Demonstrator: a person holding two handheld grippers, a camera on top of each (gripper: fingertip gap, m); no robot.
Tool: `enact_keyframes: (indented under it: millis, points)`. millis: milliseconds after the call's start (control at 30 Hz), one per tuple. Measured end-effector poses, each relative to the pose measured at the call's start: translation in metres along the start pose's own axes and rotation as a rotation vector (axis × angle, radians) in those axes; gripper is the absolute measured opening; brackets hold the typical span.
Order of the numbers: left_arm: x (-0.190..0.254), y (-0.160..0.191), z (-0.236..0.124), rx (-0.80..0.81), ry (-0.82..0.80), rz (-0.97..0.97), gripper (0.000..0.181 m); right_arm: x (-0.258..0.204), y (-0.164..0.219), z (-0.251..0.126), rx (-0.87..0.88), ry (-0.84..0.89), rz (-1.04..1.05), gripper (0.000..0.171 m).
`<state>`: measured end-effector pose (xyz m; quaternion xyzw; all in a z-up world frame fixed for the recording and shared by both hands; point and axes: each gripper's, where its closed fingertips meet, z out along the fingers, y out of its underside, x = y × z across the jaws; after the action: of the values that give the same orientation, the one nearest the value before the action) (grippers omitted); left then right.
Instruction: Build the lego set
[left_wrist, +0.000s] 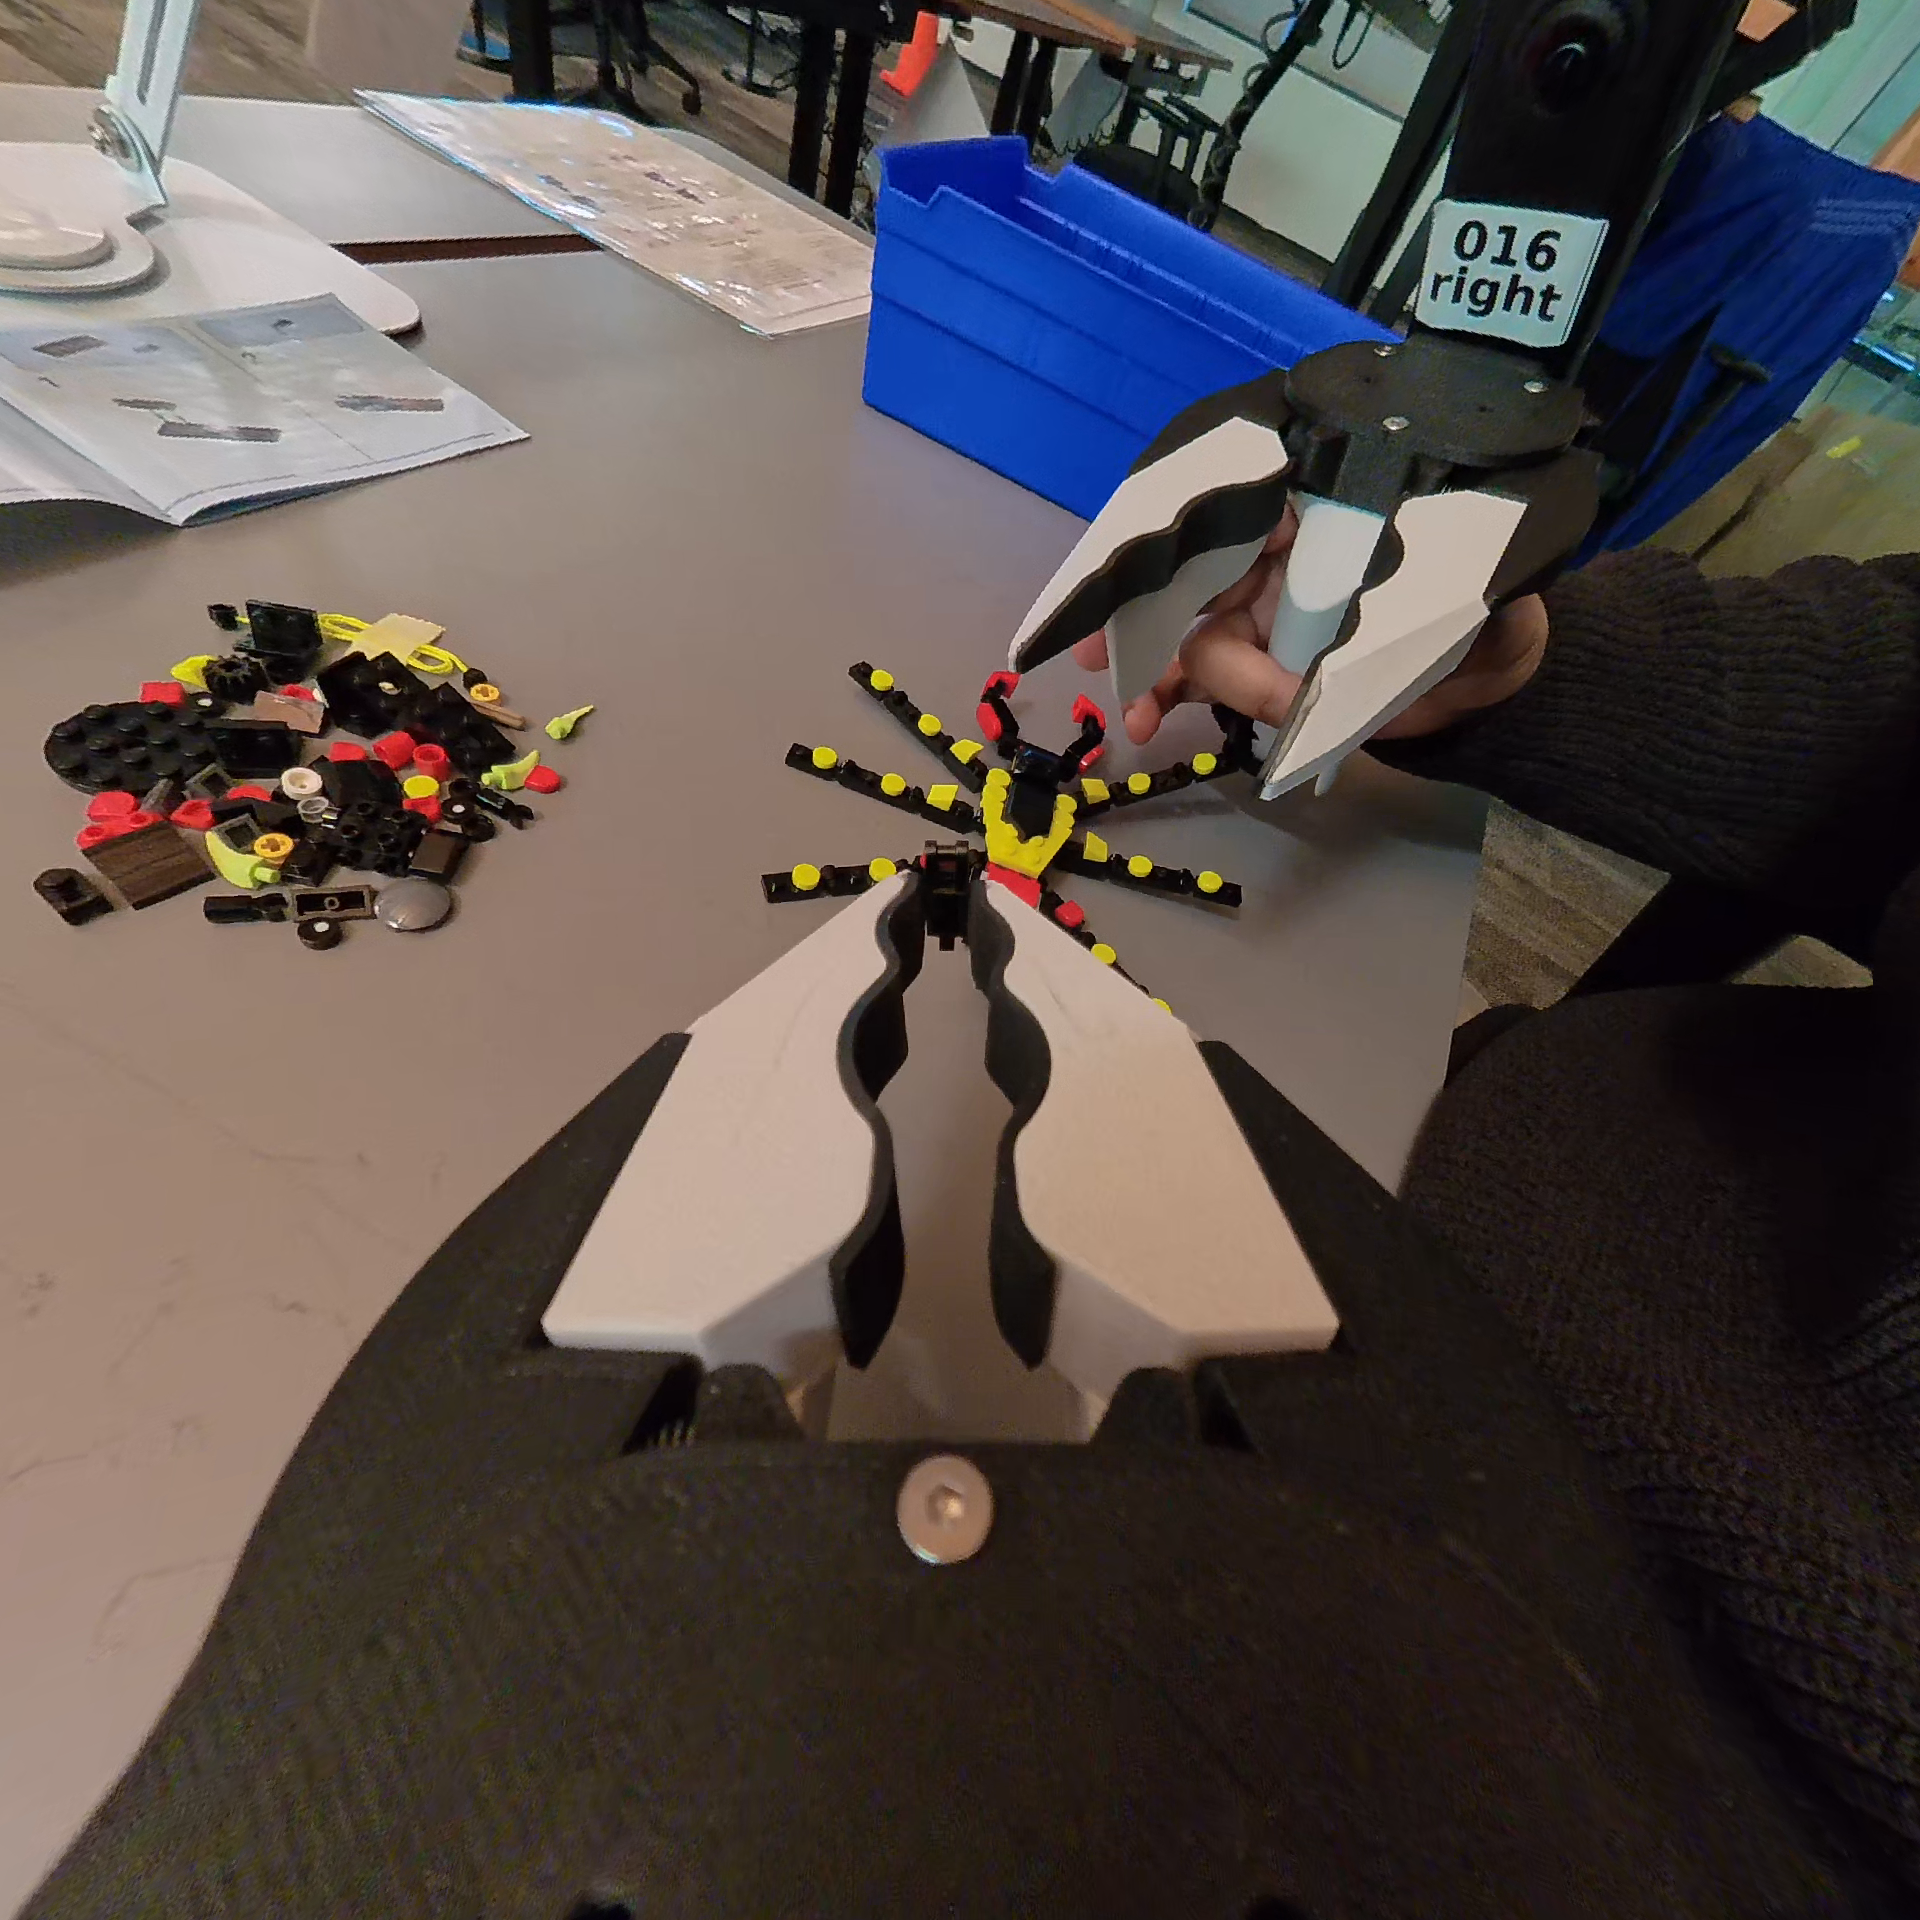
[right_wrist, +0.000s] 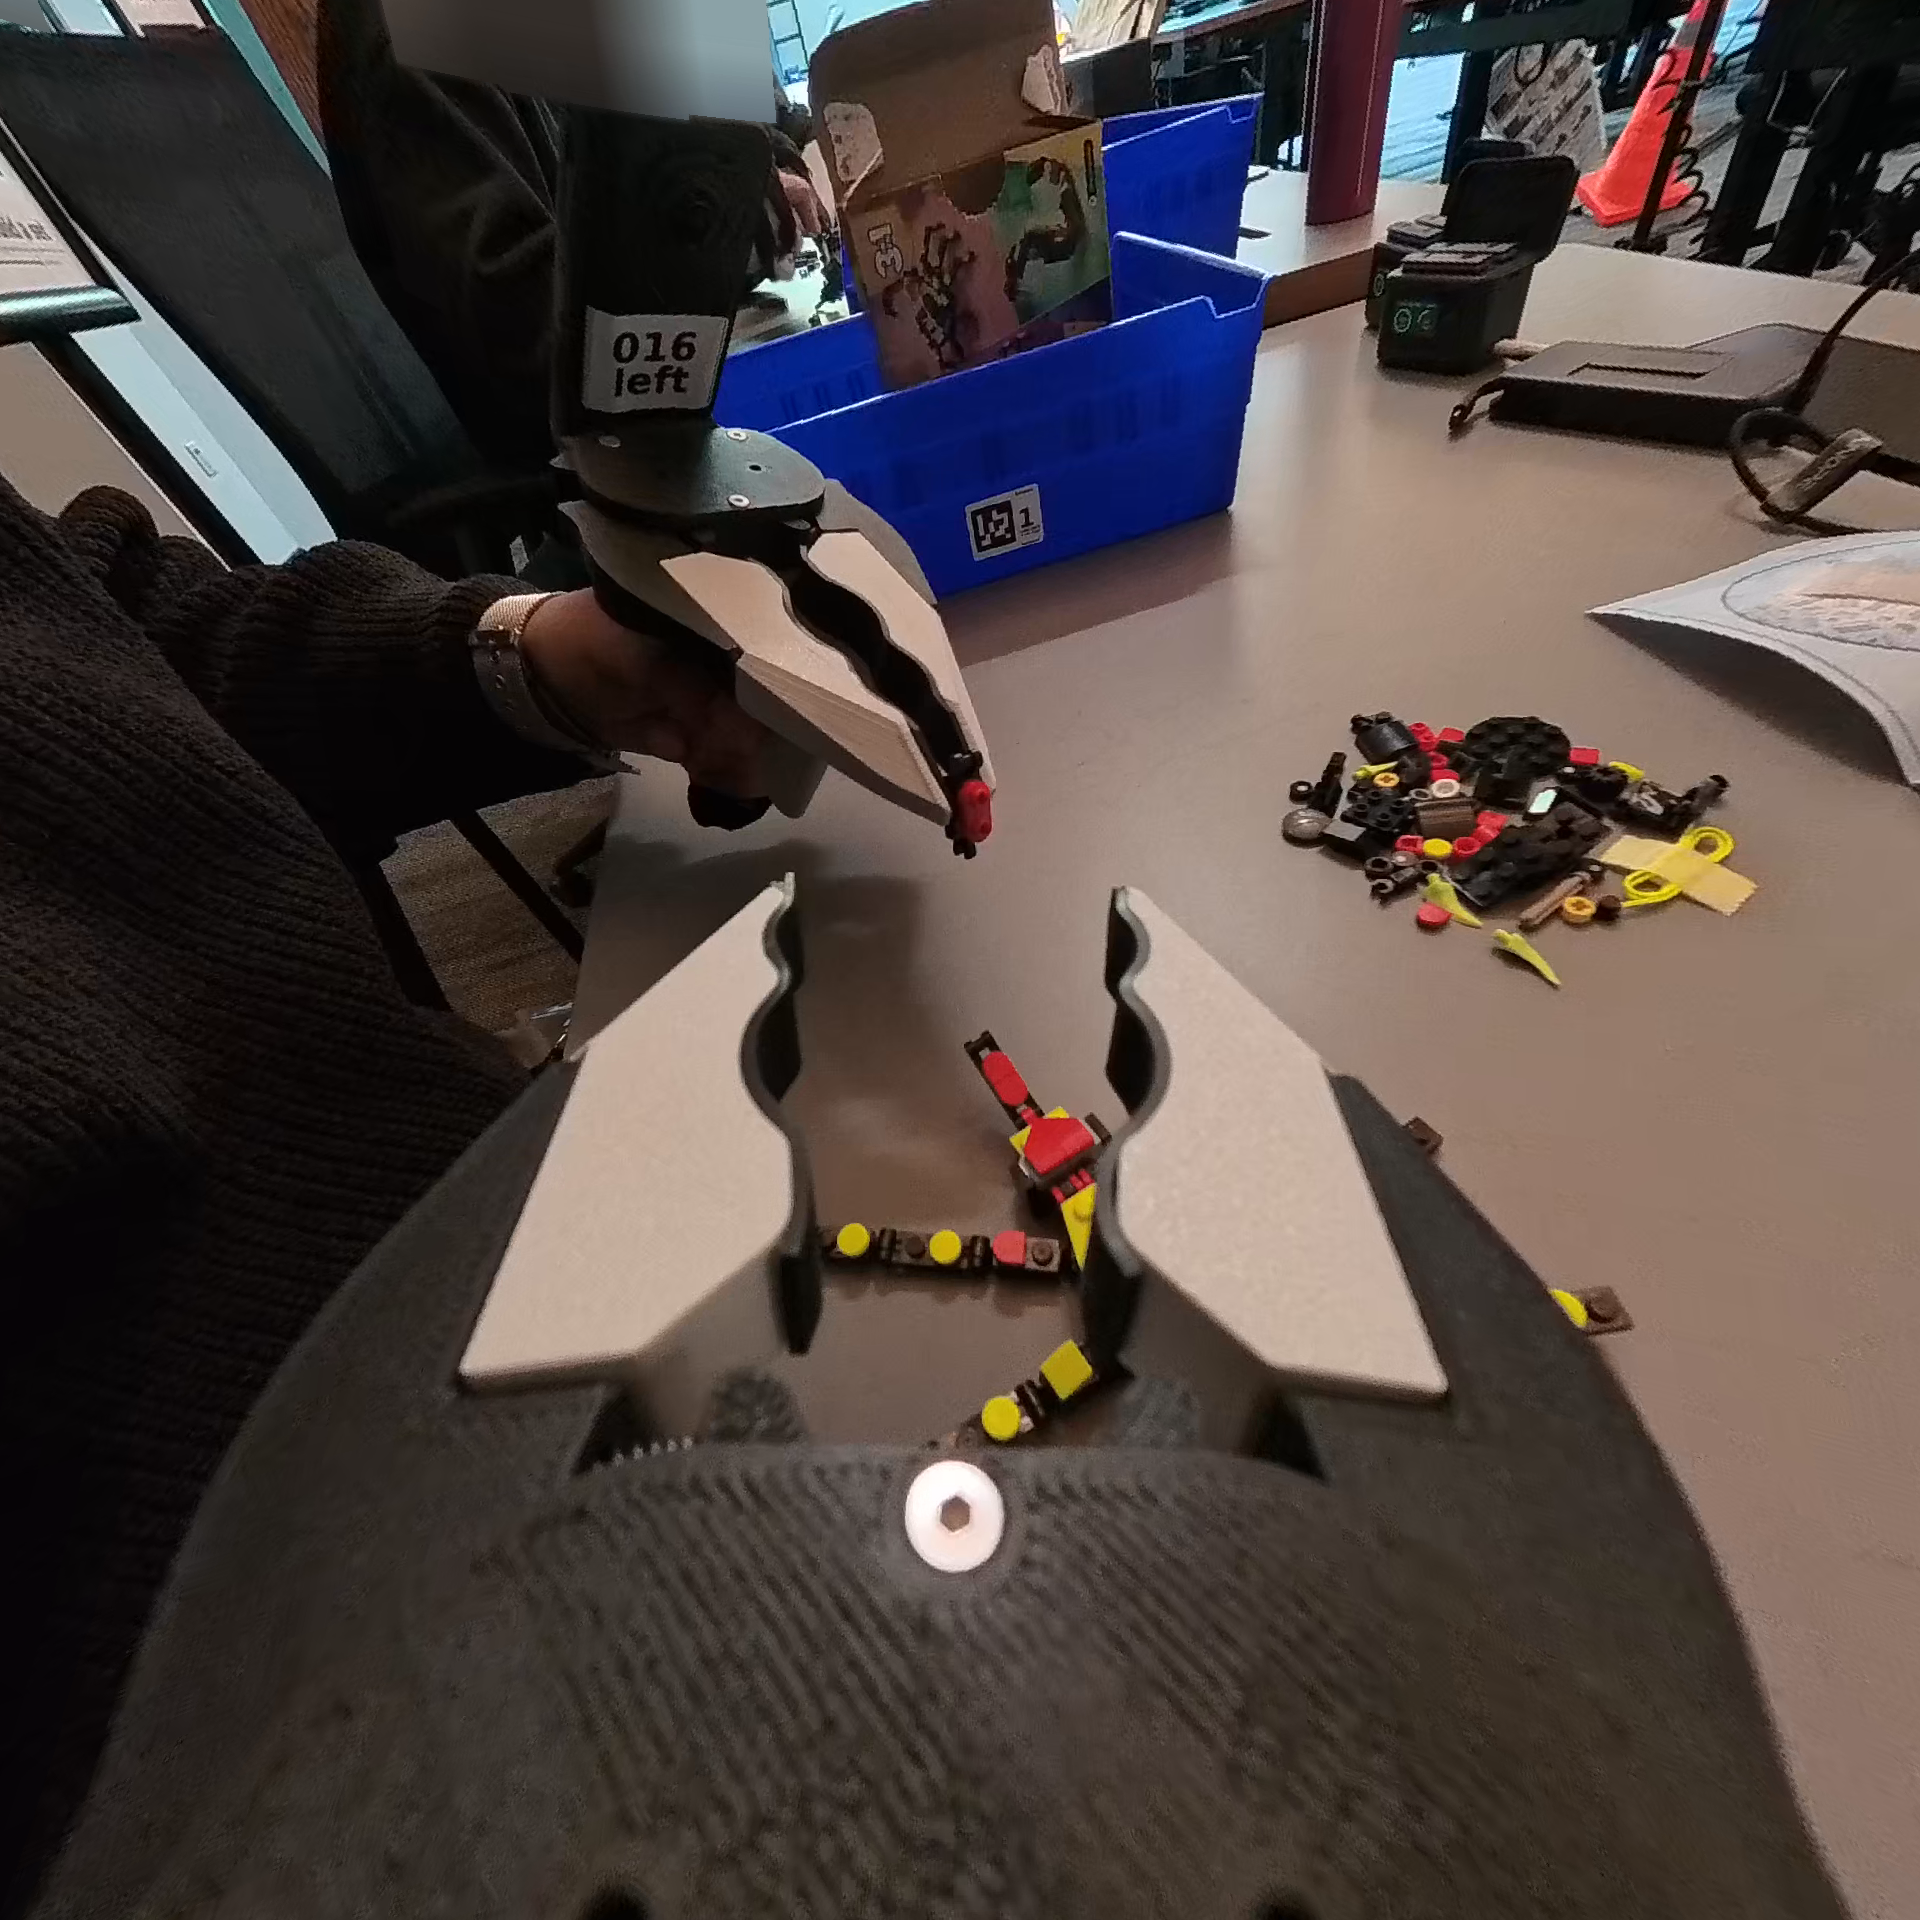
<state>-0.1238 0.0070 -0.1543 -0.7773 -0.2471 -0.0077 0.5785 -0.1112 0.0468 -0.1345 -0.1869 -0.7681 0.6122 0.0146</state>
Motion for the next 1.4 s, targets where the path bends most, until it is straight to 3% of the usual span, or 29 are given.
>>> enact_keyframes:
  millis: [1400]
  points:
    - [0.0004, -0.0001, 0.0002, 0.001, 0.002, 0.0, 0.005, -0.0006, -0.0013, 0.0003, 0.003, 0.02, -0.051, 0.05]
